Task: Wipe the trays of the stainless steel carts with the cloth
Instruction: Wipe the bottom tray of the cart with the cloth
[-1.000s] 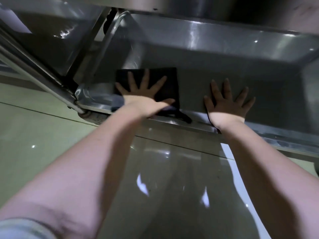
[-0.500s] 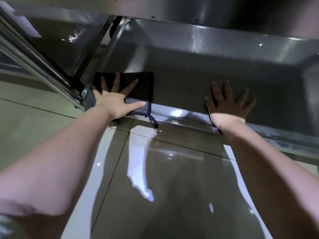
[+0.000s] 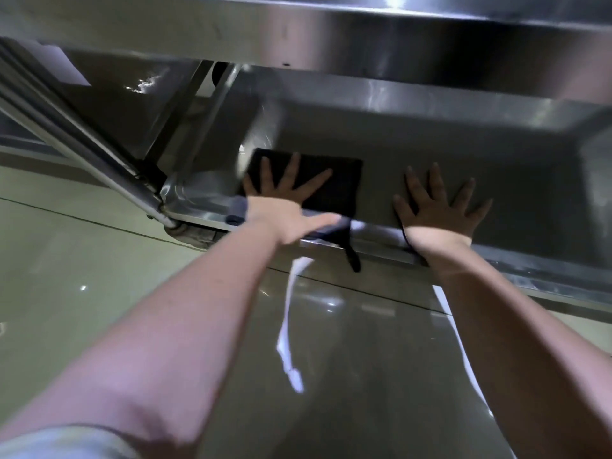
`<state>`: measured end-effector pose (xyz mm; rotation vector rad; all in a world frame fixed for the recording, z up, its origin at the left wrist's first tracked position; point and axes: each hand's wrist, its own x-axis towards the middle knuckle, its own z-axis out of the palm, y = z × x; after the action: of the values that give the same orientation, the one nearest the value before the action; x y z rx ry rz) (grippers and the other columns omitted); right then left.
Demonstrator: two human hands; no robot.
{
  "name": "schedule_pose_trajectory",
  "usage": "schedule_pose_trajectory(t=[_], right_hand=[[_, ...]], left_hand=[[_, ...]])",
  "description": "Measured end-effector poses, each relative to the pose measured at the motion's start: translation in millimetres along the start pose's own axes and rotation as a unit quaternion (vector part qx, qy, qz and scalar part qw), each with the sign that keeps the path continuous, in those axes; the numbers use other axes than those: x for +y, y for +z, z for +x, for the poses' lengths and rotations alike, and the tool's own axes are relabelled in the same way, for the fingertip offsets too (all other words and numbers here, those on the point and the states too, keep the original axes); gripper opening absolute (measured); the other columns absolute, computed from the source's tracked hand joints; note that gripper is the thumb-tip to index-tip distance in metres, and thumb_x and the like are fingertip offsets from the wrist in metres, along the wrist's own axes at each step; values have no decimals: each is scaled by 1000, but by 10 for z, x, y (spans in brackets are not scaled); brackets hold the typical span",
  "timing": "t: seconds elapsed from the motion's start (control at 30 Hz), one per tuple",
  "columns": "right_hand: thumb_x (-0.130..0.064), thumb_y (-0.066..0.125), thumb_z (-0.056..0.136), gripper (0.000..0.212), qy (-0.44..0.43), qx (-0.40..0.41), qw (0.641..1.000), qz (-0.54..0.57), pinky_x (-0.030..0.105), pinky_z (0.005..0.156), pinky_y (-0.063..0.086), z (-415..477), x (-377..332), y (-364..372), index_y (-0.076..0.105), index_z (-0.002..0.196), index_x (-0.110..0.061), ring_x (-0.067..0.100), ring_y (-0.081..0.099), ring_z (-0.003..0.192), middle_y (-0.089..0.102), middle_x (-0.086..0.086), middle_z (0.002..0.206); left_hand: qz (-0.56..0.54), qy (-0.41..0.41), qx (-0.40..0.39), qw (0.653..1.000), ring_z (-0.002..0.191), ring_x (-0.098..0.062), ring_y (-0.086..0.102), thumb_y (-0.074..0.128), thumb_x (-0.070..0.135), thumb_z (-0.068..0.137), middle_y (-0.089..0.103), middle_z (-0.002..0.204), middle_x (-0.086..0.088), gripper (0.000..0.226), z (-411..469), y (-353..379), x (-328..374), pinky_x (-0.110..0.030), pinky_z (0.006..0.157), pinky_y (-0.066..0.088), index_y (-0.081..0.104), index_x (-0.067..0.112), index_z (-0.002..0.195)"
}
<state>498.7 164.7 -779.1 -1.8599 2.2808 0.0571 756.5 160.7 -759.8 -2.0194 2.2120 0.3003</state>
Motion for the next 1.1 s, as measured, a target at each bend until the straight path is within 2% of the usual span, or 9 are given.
schedule_pose_trajectory(t=[0.13,0.23,0.4,0.67,0.83,0.9,1.0,1.1], right_hand=[[-70,21,92,60,-4,6,1000,0,69,110,-10,11,-6,11,0,147,-58,44,-12,146,-6,-17,163],[-70,18,92,60,-6,17,1000,-8,68,110,-11,8,-13,48,-1,147,-58,45,-11,146,-6,-16,163],[-71,12,90,59,-12,29,999,-18,66,111,-11,11,3,105,-5,146,-58,45,-13,146,-7,-16,163],[-72,9,90,58,-11,27,999,-27,68,111,-11,50,3,144,-10,144,-60,44,-15,146,-10,-15,162],[-70,11,90,62,-6,21,999,-29,68,111,-10,51,-5,119,-8,147,-56,43,-15,146,-11,-12,163],[-69,13,89,65,-4,18,999,-27,69,110,-10,54,28,108,-7,148,-54,41,-16,146,-12,-14,163],[-71,14,89,63,-7,21,1000,-15,69,110,-11,60,69,105,-8,147,-57,39,-17,147,-11,-17,162],[-76,12,88,63,-5,21,1000,-15,69,110,-11,61,55,104,-10,145,-60,40,-16,147,-12,-19,161]], left_hand=[[-2,-104,-19,994,147,-42,-11,21,99,60,-15,163,12,76,-4,-126,-945,-69,112,-1,-20,81,121],[20,-98,4,995,148,-41,-9,11,102,53,-10,164,10,76,-13,-97,-1164,-66,112,-6,-19,81,120],[8,-80,20,997,147,-44,-9,4,105,46,-11,164,8,90,199,-91,-1116,-63,112,-11,-14,77,129],[8,-57,26,998,145,-50,-9,6,101,54,-8,165,2,96,1100,-229,-480,-73,109,-3,-7,66,142],[7,71,6,997,143,-51,-15,12,101,58,-13,164,0,93,1321,-186,578,-76,105,-9,-8,65,142],[5,98,3,995,143,-48,-18,14,100,60,-15,164,2,92,1297,-140,851,-75,105,-11,-7,65,142],[-1,102,18,995,145,-44,-17,17,99,61,-12,164,6,89,1288,-124,650,-72,108,-9,-4,67,141],[6,53,34,998,147,-43,-10,13,101,59,-6,165,7,88,1260,-215,-24,-71,110,-4,-2,69,139]])
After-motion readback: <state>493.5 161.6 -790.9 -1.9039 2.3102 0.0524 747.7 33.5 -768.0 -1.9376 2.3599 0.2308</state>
